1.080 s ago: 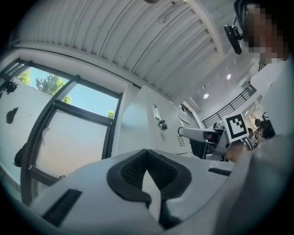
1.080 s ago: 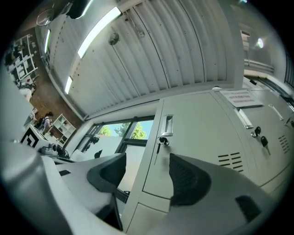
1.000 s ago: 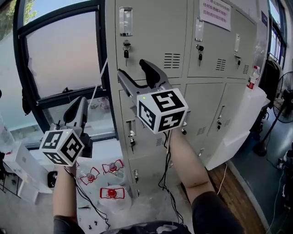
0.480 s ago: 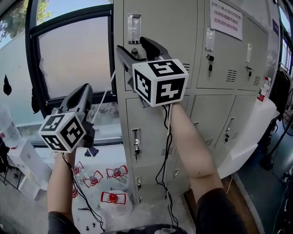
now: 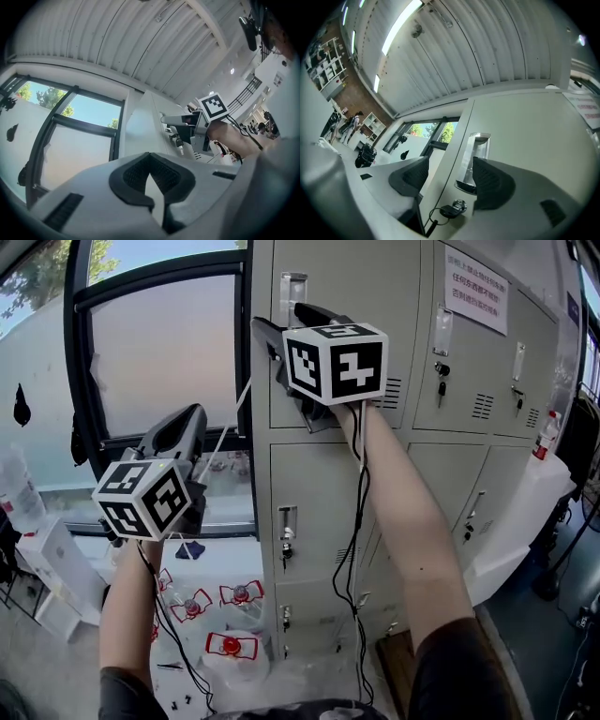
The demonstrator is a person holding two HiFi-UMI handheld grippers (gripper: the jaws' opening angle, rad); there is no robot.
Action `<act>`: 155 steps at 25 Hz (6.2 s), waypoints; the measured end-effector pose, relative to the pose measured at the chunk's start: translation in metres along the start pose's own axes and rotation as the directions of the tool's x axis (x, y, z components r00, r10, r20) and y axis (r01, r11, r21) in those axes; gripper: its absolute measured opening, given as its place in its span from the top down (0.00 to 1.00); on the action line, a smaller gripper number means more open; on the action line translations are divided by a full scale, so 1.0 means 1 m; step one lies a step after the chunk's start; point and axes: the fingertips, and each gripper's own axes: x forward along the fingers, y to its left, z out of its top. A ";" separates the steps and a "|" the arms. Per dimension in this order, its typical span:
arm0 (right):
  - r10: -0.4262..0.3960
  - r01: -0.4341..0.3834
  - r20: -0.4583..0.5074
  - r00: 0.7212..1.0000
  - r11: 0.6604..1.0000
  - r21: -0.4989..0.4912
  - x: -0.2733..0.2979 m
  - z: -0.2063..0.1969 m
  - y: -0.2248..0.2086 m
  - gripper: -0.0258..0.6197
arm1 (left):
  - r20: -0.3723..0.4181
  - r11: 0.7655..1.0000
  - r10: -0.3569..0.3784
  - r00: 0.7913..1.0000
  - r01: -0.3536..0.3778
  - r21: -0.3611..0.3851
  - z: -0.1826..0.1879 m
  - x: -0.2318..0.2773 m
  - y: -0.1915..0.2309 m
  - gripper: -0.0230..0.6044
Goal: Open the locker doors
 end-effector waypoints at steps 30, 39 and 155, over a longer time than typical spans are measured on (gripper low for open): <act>-0.255 0.258 -0.057 0.965 0.965 0.051 -0.002 0.008 -0.008 0.68 | -0.070 0.990 -0.011 0.998 0.001 -0.142 -0.029 -0.012 0.025 0.95; -0.340 0.342 -0.053 0.939 0.939 0.039 -0.017 0.016 -0.009 0.74 | -0.077 0.987 -0.058 0.995 0.046 -0.156 -0.027 -0.014 0.014 0.95; -0.184 0.183 0.000 0.983 0.982 0.053 -0.422 -0.038 -0.054 0.52 | -0.185 0.964 0.004 0.983 -0.053 -0.260 -0.092 -0.102 -0.250 0.95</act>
